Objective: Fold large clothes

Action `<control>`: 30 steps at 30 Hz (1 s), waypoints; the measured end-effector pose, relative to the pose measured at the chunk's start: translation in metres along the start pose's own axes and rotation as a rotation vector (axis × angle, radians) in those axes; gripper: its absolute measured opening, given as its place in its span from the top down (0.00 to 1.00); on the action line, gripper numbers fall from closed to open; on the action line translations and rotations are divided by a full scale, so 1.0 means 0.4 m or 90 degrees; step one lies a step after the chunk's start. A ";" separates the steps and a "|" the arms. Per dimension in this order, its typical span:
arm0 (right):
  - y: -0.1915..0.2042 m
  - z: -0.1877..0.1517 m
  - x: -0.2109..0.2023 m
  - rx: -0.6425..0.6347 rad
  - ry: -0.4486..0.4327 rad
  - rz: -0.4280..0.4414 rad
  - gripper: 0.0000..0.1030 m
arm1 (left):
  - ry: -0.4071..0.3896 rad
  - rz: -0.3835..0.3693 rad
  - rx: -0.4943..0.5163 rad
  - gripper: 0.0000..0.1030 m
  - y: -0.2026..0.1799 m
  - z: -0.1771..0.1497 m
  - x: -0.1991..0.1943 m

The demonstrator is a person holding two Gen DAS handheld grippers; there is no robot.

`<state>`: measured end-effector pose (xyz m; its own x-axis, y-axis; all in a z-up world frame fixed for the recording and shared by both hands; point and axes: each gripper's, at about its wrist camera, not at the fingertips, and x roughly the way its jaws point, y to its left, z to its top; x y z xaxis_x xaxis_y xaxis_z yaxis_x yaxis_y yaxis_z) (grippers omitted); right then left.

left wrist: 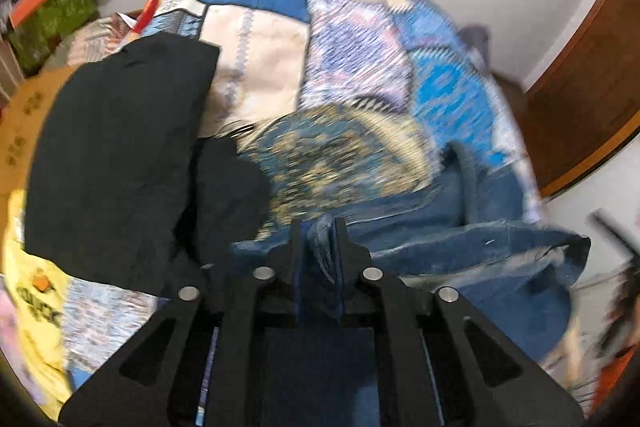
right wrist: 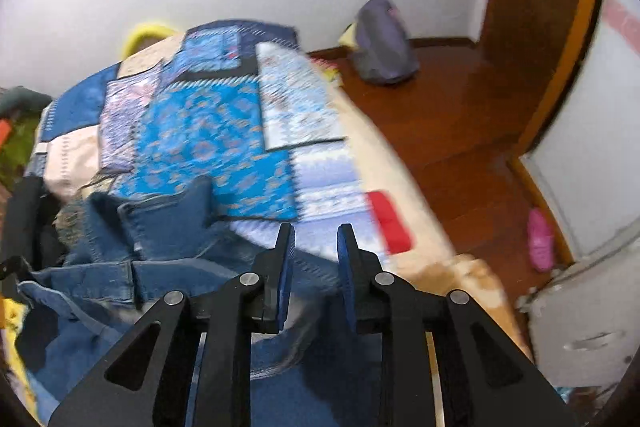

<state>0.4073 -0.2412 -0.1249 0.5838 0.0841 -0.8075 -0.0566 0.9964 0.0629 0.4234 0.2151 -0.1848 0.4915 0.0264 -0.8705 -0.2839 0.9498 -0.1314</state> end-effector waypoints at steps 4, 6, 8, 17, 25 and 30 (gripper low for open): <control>-0.030 -0.005 -0.064 0.006 -0.010 0.061 0.81 | -0.015 -0.012 0.057 0.90 -0.012 -0.022 -0.026; -0.027 -0.015 -0.090 -0.004 -0.011 0.076 0.81 | -0.028 -0.012 0.075 0.81 -0.025 -0.023 -0.055; -0.007 -0.031 -0.113 -0.031 -0.011 0.087 0.80 | -0.043 -0.007 0.090 0.66 -0.042 -0.031 -0.088; 0.129 -0.146 -0.095 -0.141 0.056 0.161 0.63 | -0.012 -0.031 0.141 0.54 -0.121 -0.120 -0.099; 0.257 -0.289 -0.043 -0.213 0.127 0.237 0.63 | 0.056 -0.052 0.155 0.53 -0.164 -0.249 -0.004; 0.316 -0.339 -0.006 -0.277 0.131 0.167 0.52 | 0.030 -0.025 0.183 0.47 -0.191 -0.312 0.000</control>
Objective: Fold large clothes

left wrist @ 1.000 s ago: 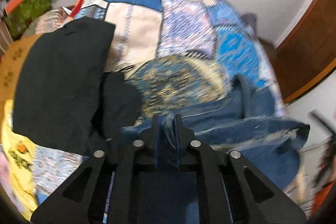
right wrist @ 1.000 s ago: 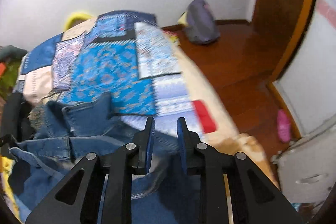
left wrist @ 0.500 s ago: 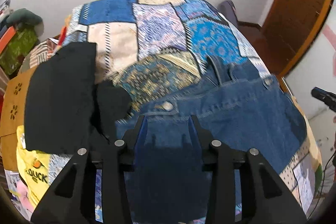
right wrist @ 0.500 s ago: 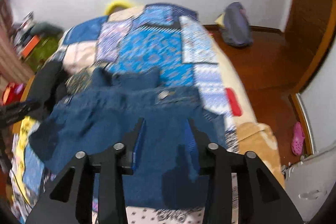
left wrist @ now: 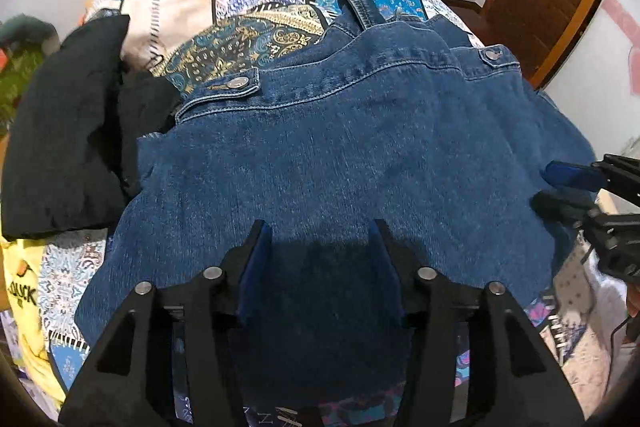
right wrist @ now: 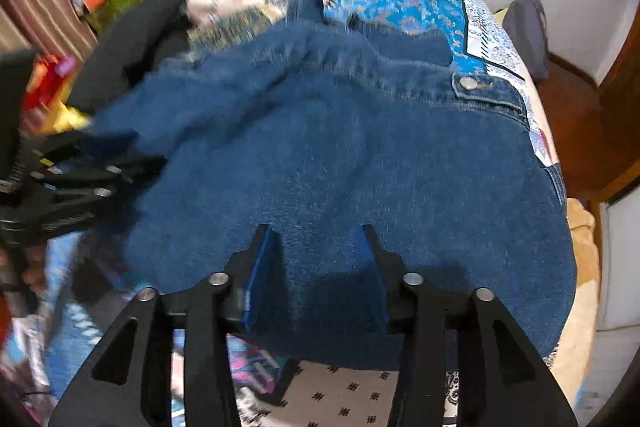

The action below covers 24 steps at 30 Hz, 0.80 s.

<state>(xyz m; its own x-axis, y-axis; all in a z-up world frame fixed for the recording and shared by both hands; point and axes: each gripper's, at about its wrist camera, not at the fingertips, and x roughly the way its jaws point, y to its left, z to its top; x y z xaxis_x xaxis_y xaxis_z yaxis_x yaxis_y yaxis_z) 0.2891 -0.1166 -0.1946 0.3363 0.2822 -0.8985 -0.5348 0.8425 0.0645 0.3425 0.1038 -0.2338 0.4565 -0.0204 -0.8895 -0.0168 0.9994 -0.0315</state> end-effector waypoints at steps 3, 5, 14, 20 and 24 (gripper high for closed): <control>-0.019 -0.021 -0.004 0.005 -0.037 -0.051 0.26 | 0.008 0.001 0.004 0.41 0.008 -0.009 -0.008; -0.049 -0.033 -0.010 0.025 -0.038 -0.037 0.25 | 0.011 0.010 0.003 0.36 0.022 -0.016 -0.015; -0.170 -0.101 -0.070 0.093 -0.028 -0.043 0.25 | -0.017 0.050 -0.059 0.36 0.129 -0.076 -0.082; -0.251 -0.144 -0.093 0.135 -0.030 -0.112 0.25 | -0.032 0.092 -0.079 0.36 0.156 -0.101 -0.107; -0.284 -0.164 -0.108 0.170 -0.018 -0.119 0.25 | -0.039 0.087 -0.129 0.35 0.193 -0.127 -0.137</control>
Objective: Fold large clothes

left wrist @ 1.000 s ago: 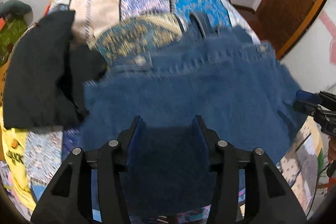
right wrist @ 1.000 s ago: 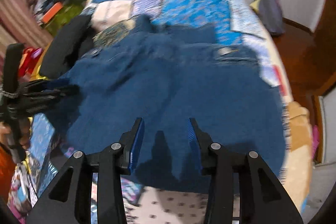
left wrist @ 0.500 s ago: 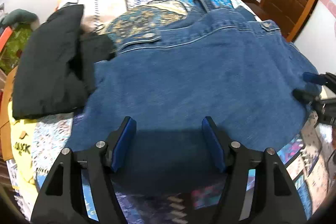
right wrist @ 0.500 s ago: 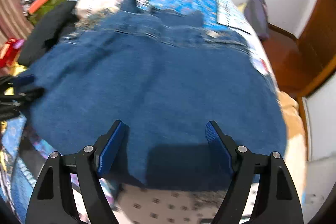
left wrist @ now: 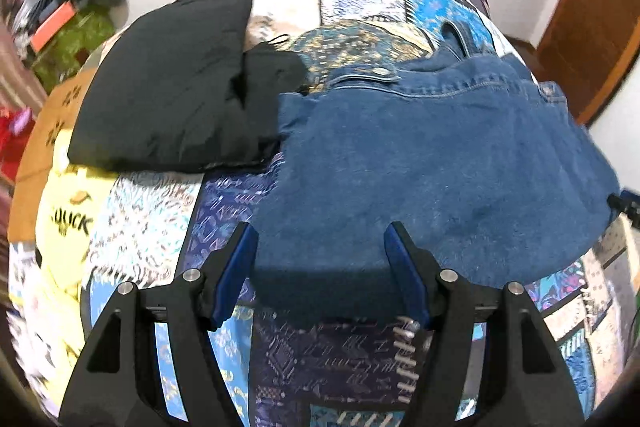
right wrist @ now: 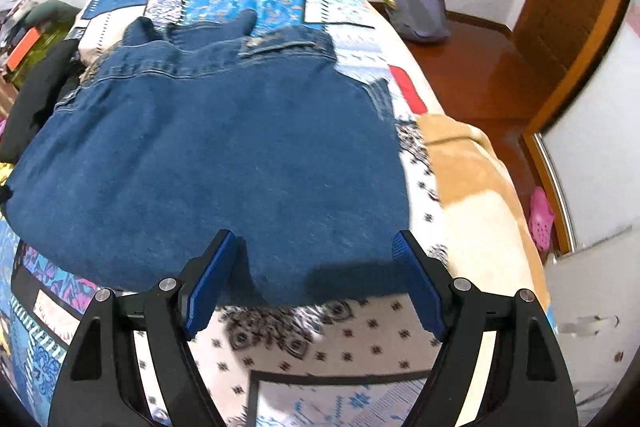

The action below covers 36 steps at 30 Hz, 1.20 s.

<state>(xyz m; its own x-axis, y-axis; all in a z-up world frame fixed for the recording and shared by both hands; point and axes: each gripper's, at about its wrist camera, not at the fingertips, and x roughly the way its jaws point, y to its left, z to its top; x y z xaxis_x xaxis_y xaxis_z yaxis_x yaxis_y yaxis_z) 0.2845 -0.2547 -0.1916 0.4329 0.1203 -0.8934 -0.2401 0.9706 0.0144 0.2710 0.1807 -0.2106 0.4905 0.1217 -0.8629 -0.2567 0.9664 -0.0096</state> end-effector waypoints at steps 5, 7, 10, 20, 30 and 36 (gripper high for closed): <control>0.016 0.009 -0.041 -0.002 -0.020 -0.005 0.25 | -0.006 0.022 -0.057 0.35 0.046 -0.011 -0.031; 0.033 0.016 -0.059 -0.012 -0.036 0.005 0.25 | -0.007 -0.001 -0.098 0.35 0.069 -0.025 -0.045; 0.074 0.025 -0.078 -0.032 -0.057 0.033 0.25 | -0.005 -0.041 -0.155 0.35 0.090 -0.058 -0.057; 0.255 0.021 -0.056 -0.112 -0.049 0.099 0.25 | 0.077 -0.301 -0.292 0.35 0.062 -0.100 0.045; 0.284 0.004 0.015 -0.084 -0.011 0.125 0.24 | 0.076 -0.378 -0.417 0.35 0.084 -0.072 0.152; 0.270 0.012 0.029 -0.050 -0.007 0.147 0.22 | 0.040 -0.351 -0.452 0.35 0.072 -0.044 0.180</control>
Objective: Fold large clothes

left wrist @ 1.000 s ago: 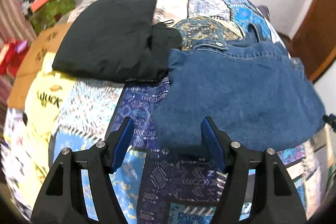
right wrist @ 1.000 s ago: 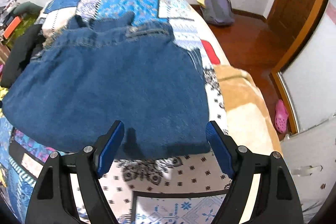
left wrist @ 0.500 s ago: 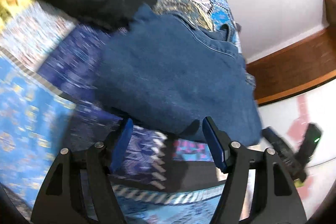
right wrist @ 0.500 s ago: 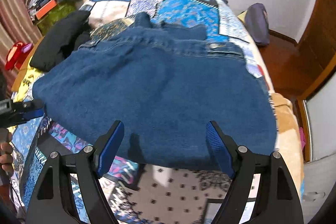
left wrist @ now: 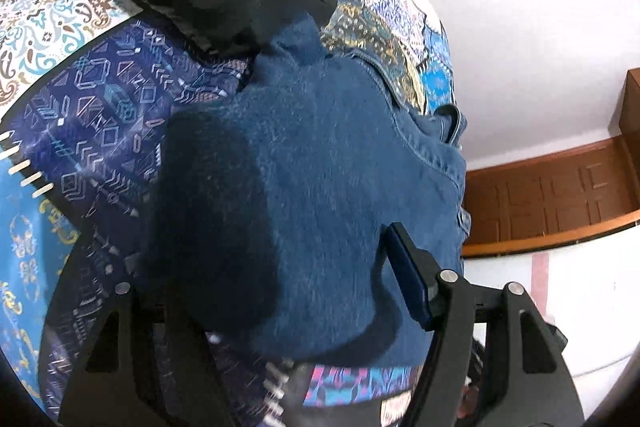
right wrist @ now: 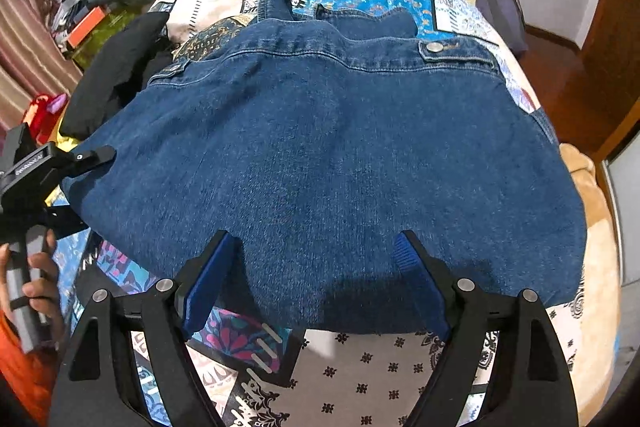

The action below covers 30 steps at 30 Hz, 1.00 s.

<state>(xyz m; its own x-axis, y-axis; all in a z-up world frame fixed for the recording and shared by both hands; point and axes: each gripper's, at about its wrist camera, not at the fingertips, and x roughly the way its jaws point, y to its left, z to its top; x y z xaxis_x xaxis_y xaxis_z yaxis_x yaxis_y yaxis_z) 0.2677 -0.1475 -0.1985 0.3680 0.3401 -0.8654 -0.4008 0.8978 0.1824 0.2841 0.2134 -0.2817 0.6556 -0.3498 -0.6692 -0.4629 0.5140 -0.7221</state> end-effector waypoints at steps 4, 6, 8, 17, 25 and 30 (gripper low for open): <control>0.003 0.002 -0.005 0.000 0.010 -0.003 0.22 | -0.020 0.032 -0.008 0.62 -0.014 0.016 0.006; 0.003 0.006 -0.010 -0.002 0.017 -0.006 0.22 | -0.053 0.047 0.006 0.72 -0.048 0.018 -0.019; -0.002 0.016 -0.021 0.007 0.017 -0.013 0.22 | -0.090 0.059 0.041 0.75 -0.098 0.015 -0.047; 0.035 0.085 -0.101 0.063 -0.036 0.050 0.22 | -0.207 -0.045 0.122 0.78 -0.322 0.045 -0.213; 0.214 0.105 -0.004 -0.028 -0.002 0.106 0.22 | -0.314 -0.010 0.178 0.78 -0.375 0.073 -0.358; 0.281 0.115 0.121 -0.053 0.093 0.157 0.22 | -0.328 0.082 0.231 0.78 -0.370 0.064 -0.354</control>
<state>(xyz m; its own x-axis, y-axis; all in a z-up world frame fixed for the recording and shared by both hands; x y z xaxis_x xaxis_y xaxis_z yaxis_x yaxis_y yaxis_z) 0.2790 -0.0175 -0.1983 0.1294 0.4958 -0.8587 -0.5325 0.7653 0.3616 0.2751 0.2069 -0.0758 0.8529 0.1066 -0.5110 -0.3841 0.7911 -0.4761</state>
